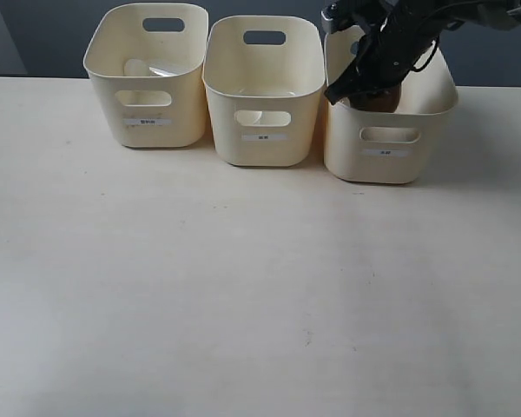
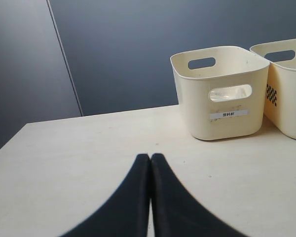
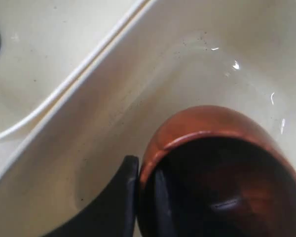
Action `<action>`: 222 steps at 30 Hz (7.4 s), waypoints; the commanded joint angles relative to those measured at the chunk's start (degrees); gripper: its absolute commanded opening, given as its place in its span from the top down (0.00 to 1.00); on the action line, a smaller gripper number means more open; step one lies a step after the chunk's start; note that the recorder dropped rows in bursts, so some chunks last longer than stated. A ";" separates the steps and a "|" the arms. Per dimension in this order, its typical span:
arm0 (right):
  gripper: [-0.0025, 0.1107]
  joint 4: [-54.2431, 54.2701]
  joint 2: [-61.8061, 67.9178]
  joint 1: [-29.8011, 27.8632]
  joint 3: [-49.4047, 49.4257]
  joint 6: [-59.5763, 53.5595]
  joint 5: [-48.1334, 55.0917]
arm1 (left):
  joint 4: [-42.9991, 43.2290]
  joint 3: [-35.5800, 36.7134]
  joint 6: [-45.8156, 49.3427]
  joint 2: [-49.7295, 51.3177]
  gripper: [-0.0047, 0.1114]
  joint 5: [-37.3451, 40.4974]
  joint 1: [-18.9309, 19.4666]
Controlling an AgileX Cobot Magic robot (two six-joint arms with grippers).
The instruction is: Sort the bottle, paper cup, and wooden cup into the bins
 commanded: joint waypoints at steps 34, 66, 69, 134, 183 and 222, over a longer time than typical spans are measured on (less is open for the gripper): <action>0.56 3.24 -2.46 -0.98 -0.08 -0.08 -0.69 | 0.00 0.10 -0.09 -0.28 0.96 -0.40 0.03; 0.98 3.46 -61.60 -0.88 29.33 3.12 13.04 | 0.00 0.10 -0.09 -0.28 0.96 -0.40 0.03; 0.98 3.46 -73.61 -0.88 40.40 3.12 3.02 | 0.00 0.10 -0.09 -0.28 0.96 -0.40 0.03; 0.98 20.88 -125.31 -21.30 103.70 -3.27 -38.81 | 0.00 0.10 -0.09 -0.28 0.96 -0.40 0.03; 0.98 -9.40 -125.31 -16.83 104.07 25.82 -41.39 | 0.00 0.10 -0.09 -0.28 0.96 -0.40 0.03; 0.98 -9.02 -125.31 -16.83 104.07 25.93 -41.39 | 0.00 0.10 -0.09 -0.28 0.96 -0.40 0.03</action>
